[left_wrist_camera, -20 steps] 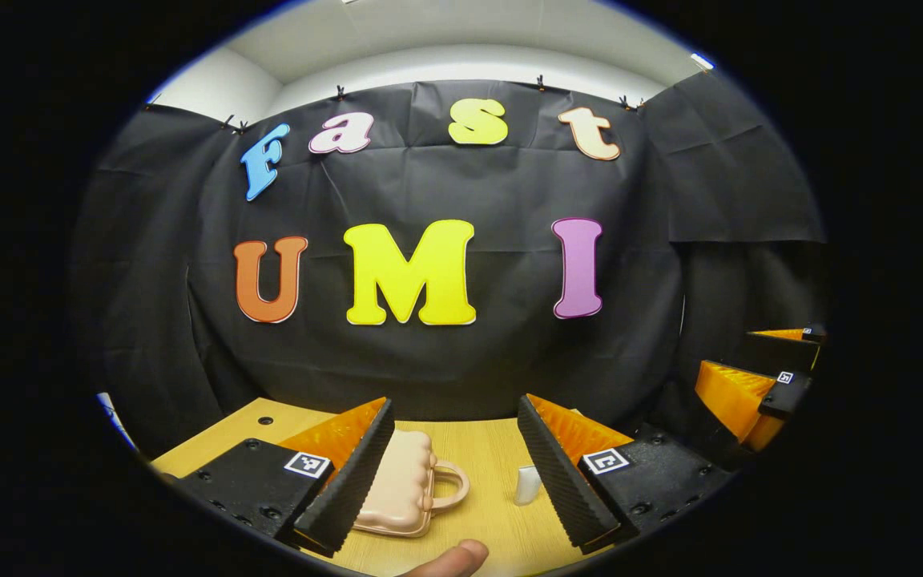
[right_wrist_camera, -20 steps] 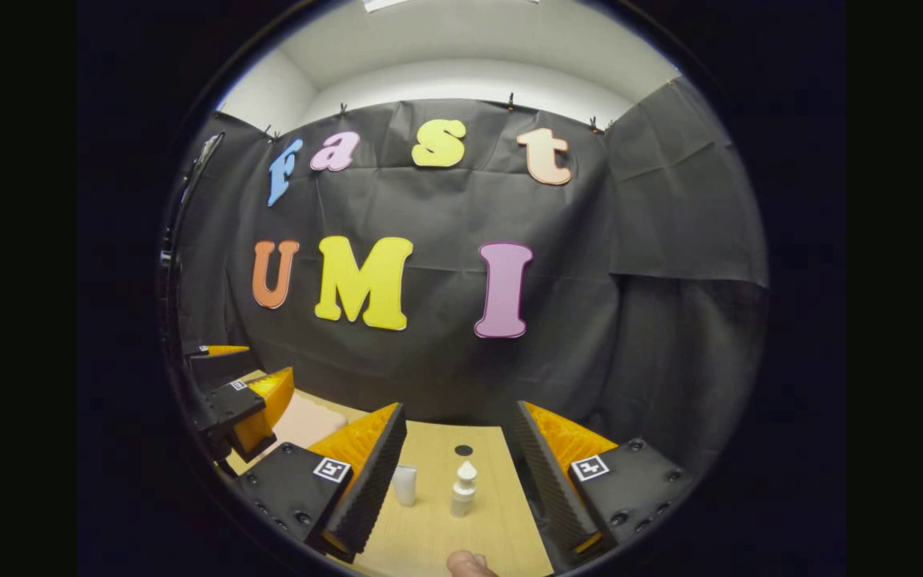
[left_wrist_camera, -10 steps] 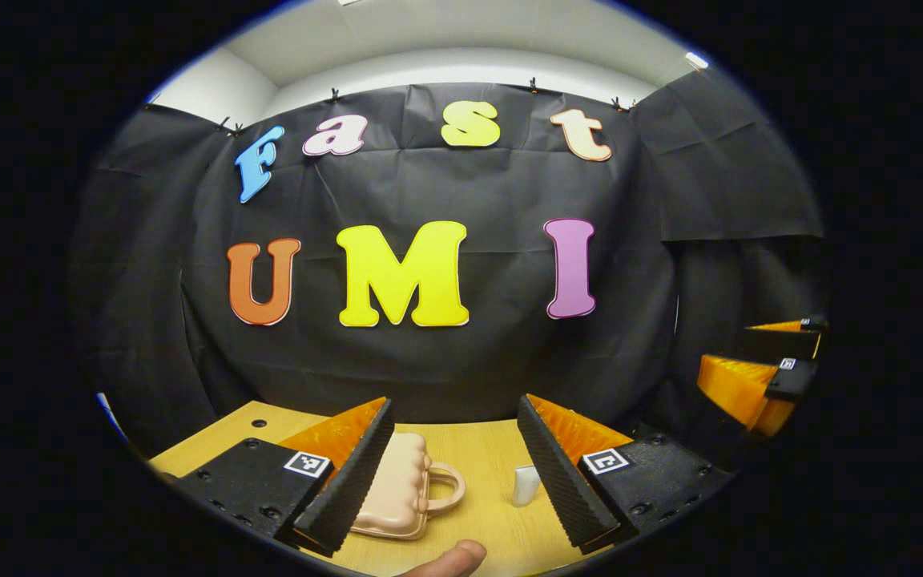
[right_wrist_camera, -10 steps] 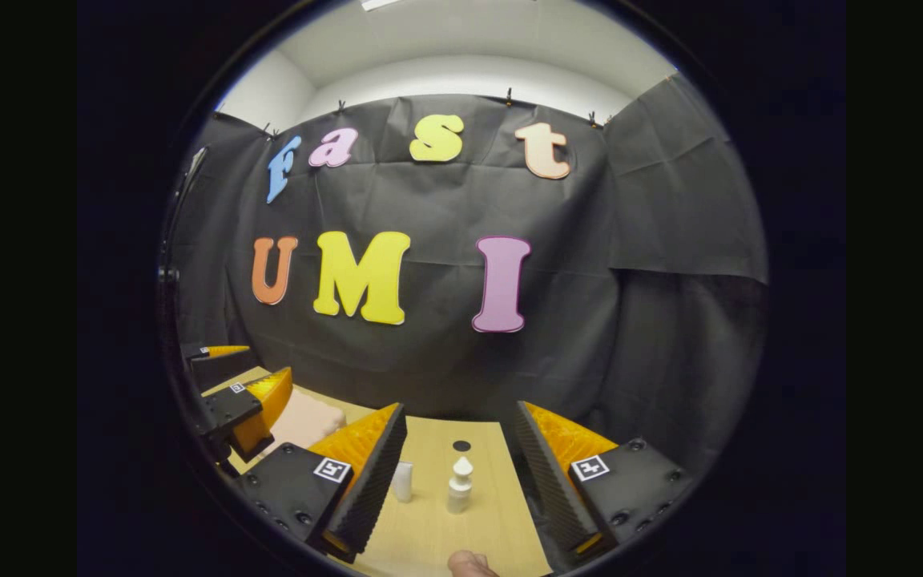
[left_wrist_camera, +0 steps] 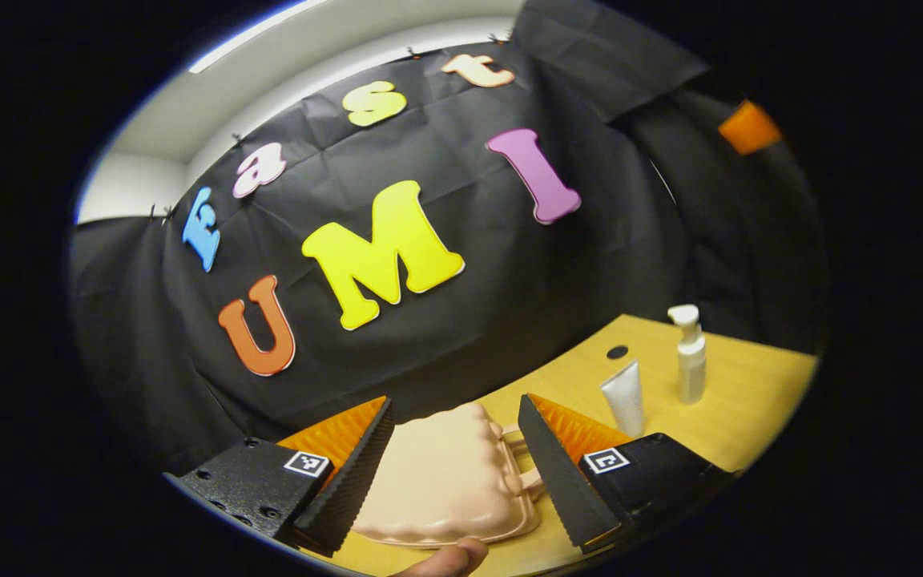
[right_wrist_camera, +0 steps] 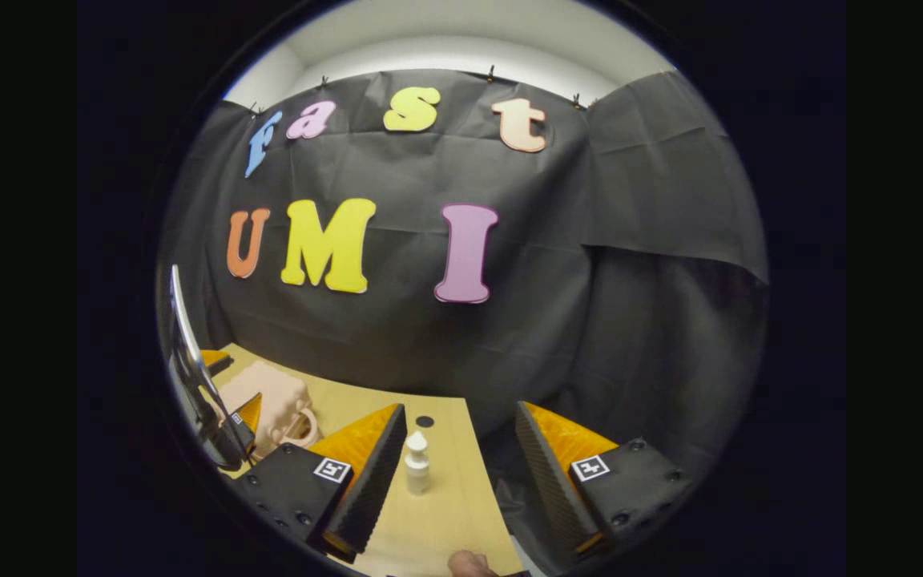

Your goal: First open the suitcase, pack the skin care products into it, and then close the suitcase.

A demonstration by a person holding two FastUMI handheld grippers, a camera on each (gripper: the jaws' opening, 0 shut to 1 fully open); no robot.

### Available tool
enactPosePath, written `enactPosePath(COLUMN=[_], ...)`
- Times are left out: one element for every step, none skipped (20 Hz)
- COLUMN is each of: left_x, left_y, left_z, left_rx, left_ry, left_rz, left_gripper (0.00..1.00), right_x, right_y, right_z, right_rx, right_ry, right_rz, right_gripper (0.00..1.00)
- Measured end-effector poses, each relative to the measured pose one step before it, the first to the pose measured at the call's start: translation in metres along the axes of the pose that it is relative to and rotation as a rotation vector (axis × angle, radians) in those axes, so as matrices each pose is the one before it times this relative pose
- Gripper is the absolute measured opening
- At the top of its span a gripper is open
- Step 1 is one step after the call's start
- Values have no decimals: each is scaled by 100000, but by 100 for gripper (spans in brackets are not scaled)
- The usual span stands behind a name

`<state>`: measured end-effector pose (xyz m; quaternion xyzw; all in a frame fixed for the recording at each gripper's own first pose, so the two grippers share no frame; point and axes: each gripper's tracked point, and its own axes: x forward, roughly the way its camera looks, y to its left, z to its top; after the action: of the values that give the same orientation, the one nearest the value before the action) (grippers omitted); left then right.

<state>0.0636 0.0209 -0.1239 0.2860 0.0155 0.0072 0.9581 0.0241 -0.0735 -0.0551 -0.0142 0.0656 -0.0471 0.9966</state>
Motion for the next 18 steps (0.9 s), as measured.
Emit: enactPosePath(left_x=[648, 731, 628, 375, 430, 247, 374, 211, 270, 403, 210, 329, 487, 651, 510, 716, 360, 76], left_y=[-365, -606, -941, -1033, -1079, -1055, -1006, -731, -808, -670, -713, -437, -374, -409, -715, -266, 255, 34], left_z=[-1038, -657, -657, -559, -740, -368, -358, -436, -416, -309, -285, -194, -427, -384, -302, -179, -120, 193], left_rx=[6761, 6208, 4929, 4007, 4109, 4499, 5367, 6188, 4868, 5128, 4821, 4126, 3671, 2866, 2678, 3304, 3705, 2690], left_ry=[472, -230, -705, 59, 210, 483, 382, 1431, 933, 1077, 1679, 1244, 2248, 1733, 2192, 1172, 1086, -362], left_rz=[-199, -1160, -2072, -1702, -1546, -837, -1053, 188, -1312, 0, 29, 1097, 681, -304, -1189, -46, 1635, 855], left_gripper=[99, 99, 99, 98, 98, 98, 98, 98, 98, 98, 98, 98, 98, 98, 97, 96, 96, 94], right_x=[54, 119, -49, 110, 304, 265, 22, 288, 272, 351, 351, 384, 324, 379, 339, 323, 143, 195], right_y=[-549, -495, -453, -371, -680, -579, -662, -694, -590, -557, -559, -568, -466, -377, -367, -243, -83, -18], right_z=[-541, -528, -698, -476, -579, -336, -471, -186, -297, -236, -406, -163, -241, -129, -292, -63, -263, 200], right_rx=[-37, 330, 849, 748, 256, 132, 401, 574, 685, 506, 235, 245, 658, 690, 583, 153, 157, 90], right_ry=[636, 1112, 1478, 1436, 999, 893, 699, 480, 468, 658, 718, 743, 444, 625, 477, 581, 126, -169], right_rz=[-775, -867, -473, -448, -1016, -865, -732, -898, -758, -784, -1219, -1055, -297, -192, -123, -208, -61, 251], right_gripper=[81, 81, 81, 81, 81, 81, 81, 81, 81, 81, 81, 81, 81, 81, 81, 81, 81, 81])
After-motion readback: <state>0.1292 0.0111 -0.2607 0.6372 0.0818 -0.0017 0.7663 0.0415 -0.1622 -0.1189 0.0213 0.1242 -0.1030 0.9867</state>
